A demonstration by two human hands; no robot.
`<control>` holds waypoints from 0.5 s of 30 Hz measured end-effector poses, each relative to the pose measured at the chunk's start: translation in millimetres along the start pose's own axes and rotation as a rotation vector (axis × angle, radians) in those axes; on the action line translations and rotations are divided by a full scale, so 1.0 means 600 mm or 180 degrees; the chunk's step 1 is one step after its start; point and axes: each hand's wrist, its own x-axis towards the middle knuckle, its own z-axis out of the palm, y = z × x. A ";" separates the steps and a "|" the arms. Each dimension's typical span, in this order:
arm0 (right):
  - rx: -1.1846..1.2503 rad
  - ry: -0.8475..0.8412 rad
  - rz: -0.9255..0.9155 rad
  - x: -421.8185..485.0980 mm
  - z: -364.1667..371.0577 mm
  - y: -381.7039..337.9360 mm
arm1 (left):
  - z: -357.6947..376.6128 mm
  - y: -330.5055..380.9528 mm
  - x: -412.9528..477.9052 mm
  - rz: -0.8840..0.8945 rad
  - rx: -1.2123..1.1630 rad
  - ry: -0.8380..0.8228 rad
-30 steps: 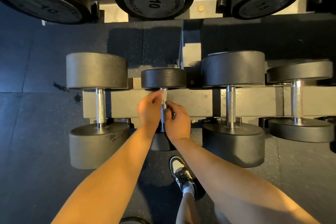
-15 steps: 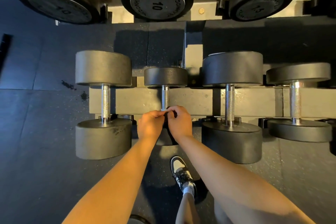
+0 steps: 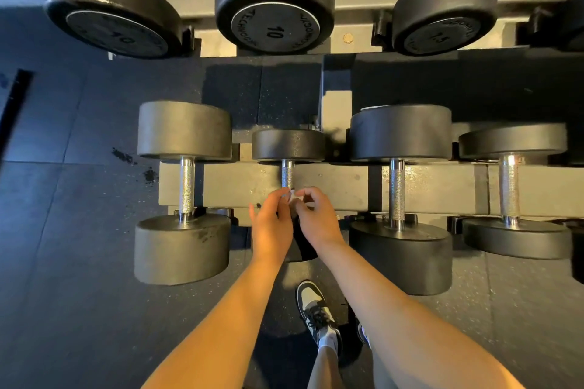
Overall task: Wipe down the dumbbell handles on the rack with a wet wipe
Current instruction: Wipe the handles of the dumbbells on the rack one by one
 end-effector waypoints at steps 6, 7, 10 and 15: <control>0.0084 0.0471 -0.0067 0.030 0.013 -0.003 | -0.017 0.009 0.016 -0.0294 -0.0329 -0.0151; 0.0056 0.0661 -0.0170 0.037 0.016 -0.004 | -0.013 0.004 0.015 -0.0334 -0.0264 -0.0159; -0.0007 0.0969 -0.0350 0.068 0.028 -0.008 | -0.004 -0.003 0.011 -0.0462 0.0325 -0.0164; -0.0233 0.0953 -0.0611 0.092 0.053 -0.006 | -0.004 -0.010 0.018 -0.0538 0.0394 -0.0185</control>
